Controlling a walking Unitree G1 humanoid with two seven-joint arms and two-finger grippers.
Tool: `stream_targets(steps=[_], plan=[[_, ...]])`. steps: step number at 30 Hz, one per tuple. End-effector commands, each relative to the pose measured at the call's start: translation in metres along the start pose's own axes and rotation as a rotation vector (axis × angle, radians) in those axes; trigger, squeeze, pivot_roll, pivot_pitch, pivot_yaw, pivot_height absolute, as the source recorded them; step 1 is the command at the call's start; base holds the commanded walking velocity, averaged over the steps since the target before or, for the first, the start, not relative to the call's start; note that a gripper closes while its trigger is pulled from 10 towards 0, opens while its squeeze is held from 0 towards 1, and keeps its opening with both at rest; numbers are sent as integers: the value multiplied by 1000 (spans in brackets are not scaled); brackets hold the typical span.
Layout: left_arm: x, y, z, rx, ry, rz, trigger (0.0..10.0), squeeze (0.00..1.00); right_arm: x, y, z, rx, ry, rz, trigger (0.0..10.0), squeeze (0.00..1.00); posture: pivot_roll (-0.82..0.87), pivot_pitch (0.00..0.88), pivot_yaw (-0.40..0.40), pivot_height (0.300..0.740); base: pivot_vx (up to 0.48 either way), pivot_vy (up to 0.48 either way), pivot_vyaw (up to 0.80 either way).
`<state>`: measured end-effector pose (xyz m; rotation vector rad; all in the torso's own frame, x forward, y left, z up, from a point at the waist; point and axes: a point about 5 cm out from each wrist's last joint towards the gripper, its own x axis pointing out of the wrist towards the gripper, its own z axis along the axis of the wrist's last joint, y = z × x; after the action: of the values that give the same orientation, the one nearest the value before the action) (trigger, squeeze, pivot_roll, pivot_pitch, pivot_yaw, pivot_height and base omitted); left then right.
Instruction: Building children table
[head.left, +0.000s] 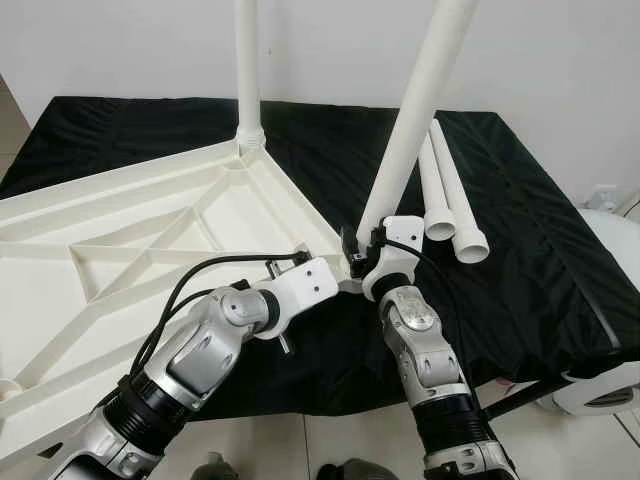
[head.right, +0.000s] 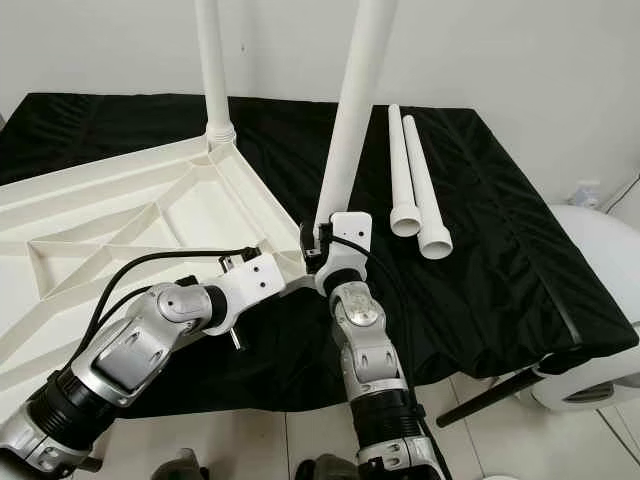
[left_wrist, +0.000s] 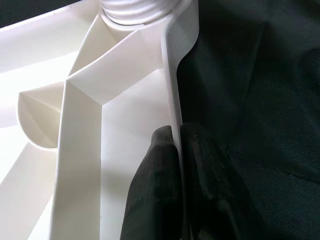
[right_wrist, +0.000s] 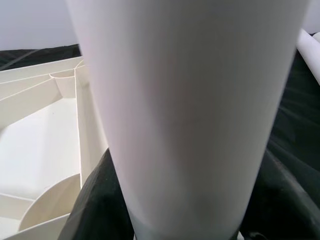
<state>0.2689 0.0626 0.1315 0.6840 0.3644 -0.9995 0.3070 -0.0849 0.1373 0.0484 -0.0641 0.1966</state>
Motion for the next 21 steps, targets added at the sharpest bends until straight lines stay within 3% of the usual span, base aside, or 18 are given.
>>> stream_targets(steps=[1,12,13,15,16,21], plan=[[1,-5,7,51,-24,2,10000,0,-3,5,0,27,3,-11,10000,1000,46,0,-87,740,0,0,0],[1,-4,7,52,-26,4,10000,0,-4,-5,0,7,10,27,10000,1000,46,0,-88,740,0,0,0],[1,-4,7,54,-26,4,10000,0,-4,-11,0,3,14,55,10000,953,45,0,-87,740,0,0,0],[1,-4,7,55,-26,4,10000,0,-4,-13,0,2,16,66,10000,953,45,0,-87,740,0,0,0],[1,-4,7,55,-26,5,10000,0,-5,-17,-1,-15,17,110,10000,0,45,0,-86,740,0,0,0],[1,-2,8,58,-27,8,10000,0,-7,-33,-3,-57,14,285,10000,0,44,0,-86,740,0,0,0]])
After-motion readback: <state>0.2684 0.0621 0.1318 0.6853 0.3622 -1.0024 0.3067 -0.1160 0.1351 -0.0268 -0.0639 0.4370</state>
